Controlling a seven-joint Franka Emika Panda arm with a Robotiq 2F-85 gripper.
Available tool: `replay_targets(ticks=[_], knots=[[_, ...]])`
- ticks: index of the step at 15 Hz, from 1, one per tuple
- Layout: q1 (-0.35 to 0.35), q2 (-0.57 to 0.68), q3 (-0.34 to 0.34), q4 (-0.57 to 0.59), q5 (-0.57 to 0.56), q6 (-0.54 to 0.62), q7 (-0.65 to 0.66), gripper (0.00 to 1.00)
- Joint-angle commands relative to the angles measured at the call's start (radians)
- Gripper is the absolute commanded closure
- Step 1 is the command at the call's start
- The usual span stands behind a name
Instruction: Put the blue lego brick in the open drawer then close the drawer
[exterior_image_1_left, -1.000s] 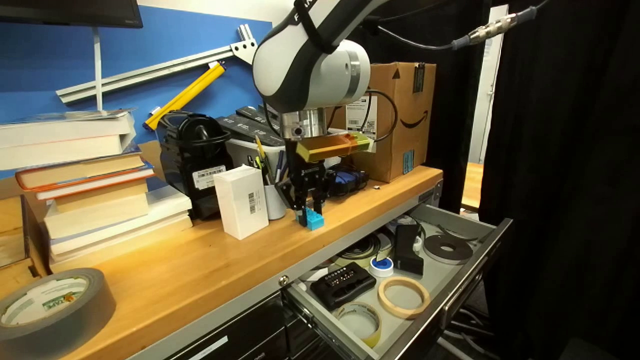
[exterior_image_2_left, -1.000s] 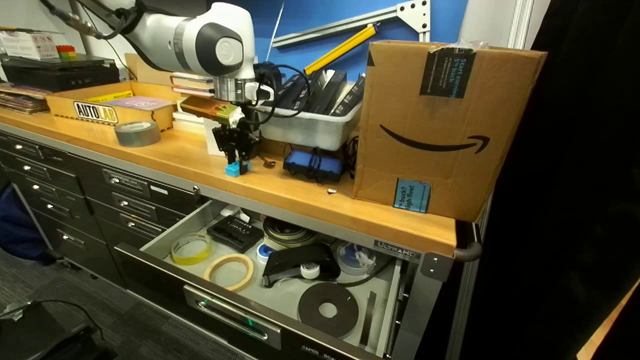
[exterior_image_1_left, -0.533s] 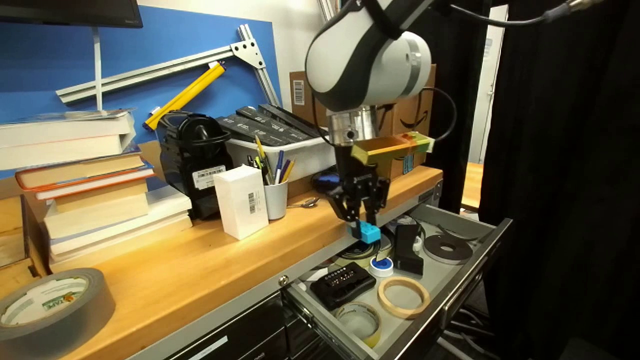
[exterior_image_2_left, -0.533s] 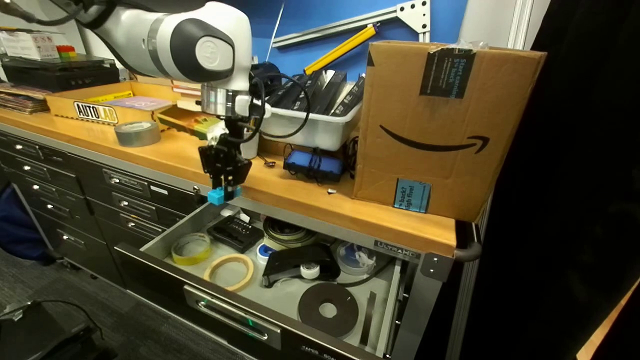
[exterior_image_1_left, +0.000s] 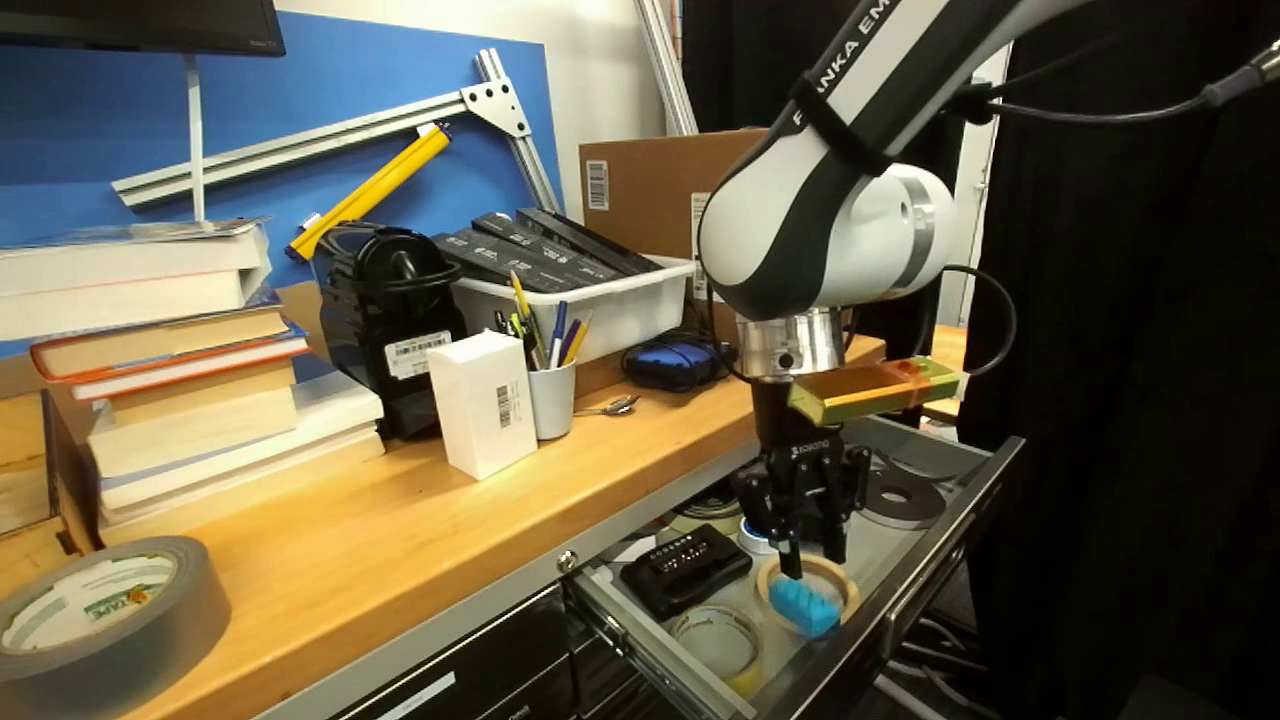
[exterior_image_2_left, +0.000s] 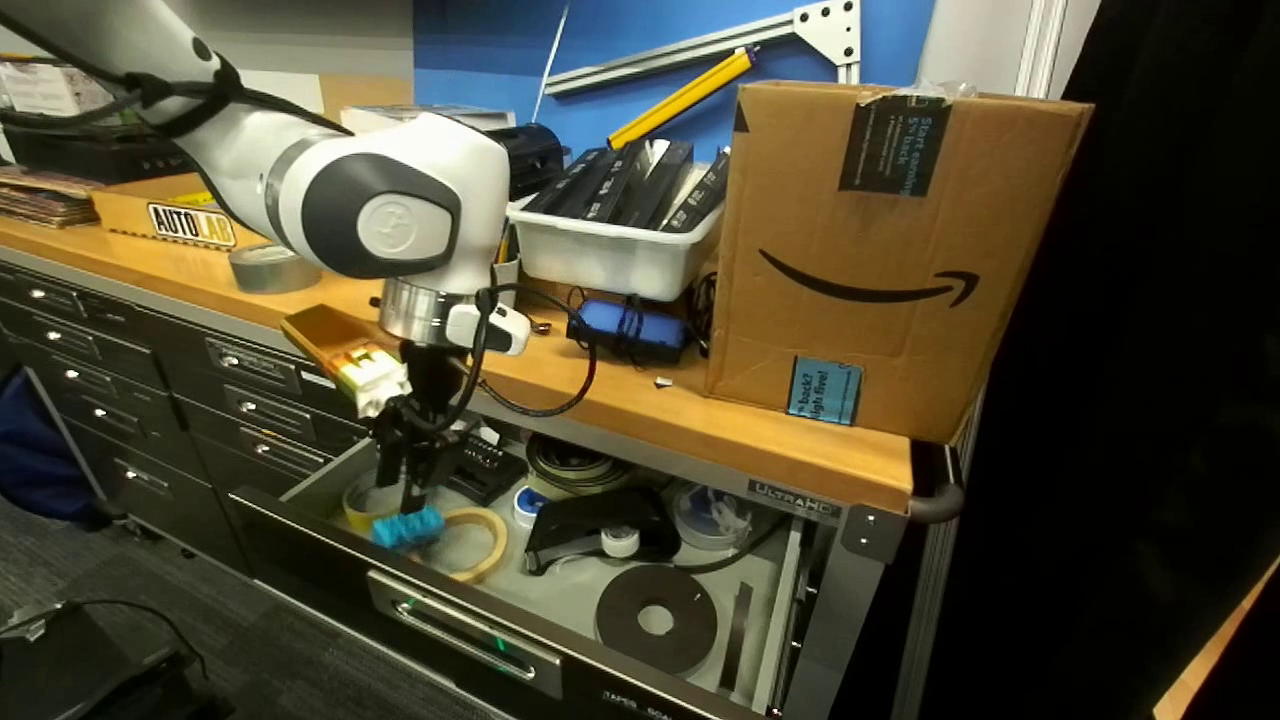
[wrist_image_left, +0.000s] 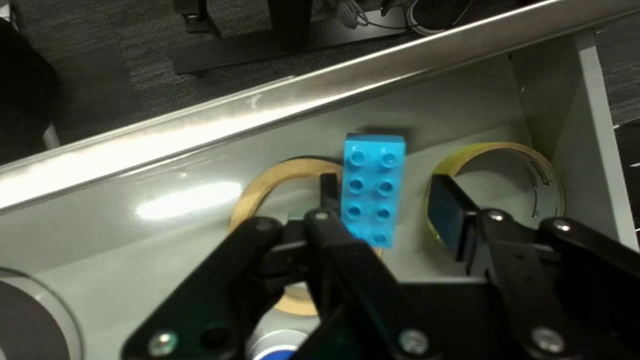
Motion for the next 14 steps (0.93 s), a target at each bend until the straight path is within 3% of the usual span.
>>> replay_targets(ticks=[1,3,9,11,14], knots=[[-0.023,-0.069,-0.02,-0.059,-0.034,-0.038,-0.02,0.17],[-0.044,-0.086,-0.042,-0.083,-0.068,-0.097,-0.056,0.01],[-0.085,-0.024,-0.079,-0.093,-0.199,-0.232,-0.16,0.0],[-0.08,0.012,-0.07,-0.102,-0.195,-0.131,-0.007,0.0],[-0.077,0.032,-0.07,-0.119,-0.109,0.047,0.079,0.0]])
